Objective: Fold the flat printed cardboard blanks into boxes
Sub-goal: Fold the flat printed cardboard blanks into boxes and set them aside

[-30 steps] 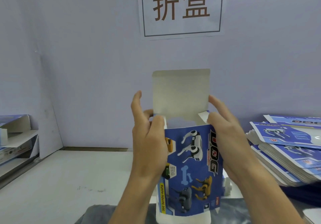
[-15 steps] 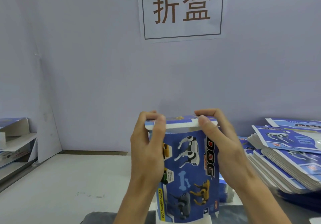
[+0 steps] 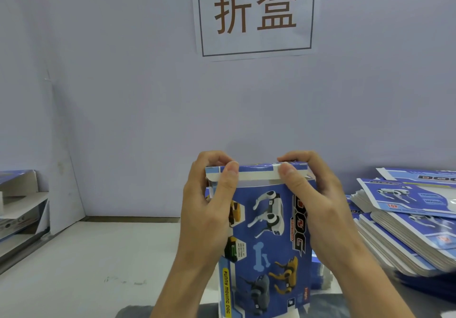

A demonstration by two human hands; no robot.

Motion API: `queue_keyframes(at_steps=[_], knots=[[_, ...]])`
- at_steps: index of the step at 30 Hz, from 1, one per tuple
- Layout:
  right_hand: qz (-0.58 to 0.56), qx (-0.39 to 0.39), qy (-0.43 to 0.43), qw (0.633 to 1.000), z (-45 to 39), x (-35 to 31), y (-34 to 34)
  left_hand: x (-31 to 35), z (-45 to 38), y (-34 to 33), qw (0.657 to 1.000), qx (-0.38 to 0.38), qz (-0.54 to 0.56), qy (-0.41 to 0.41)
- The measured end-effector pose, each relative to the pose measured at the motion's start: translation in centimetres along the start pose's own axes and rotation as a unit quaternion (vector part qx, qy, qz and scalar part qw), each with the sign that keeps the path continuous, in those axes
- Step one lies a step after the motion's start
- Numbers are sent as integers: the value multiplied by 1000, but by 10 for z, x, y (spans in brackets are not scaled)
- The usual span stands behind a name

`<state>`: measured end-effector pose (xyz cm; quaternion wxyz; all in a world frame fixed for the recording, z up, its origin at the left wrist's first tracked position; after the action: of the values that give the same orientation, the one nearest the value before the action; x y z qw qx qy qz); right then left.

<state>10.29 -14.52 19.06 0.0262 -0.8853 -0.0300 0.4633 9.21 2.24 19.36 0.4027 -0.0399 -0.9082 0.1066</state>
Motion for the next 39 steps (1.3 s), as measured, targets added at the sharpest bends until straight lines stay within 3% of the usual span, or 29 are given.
queue_keyframes(at_steps=[9, 21, 32, 35, 39], knots=[[-84, -5, -53, 995, -4, 18, 4, -11, -4, -2, 992, -67, 82, 68], [-143, -50, -61, 987, 0, 19, -5, -9, 0, -15, 988, -119, 52, 83], [-144, -38, -67, 987, -1, 22, -2, -8, -2, -10, 983, -134, 95, 87], [-157, -40, -60, 985, 0, 21, -2, -7, 1, -10, 980, -175, 59, 69], [-167, -61, -30, 984, 2, 16, -2, -1, -2, -3, 989, -149, 6, 19]])
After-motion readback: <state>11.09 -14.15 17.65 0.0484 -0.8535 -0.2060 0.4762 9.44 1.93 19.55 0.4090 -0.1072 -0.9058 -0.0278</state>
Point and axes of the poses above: each hand's wrist, its own z-axis away from the middle knuckle, its own y-axis out of the back of the hand, x = y × z, the point moved 9 cm from there along -z, towards the middle knuckle, and after that the axes turned 4 degrees about z, right-handed, at the moved point
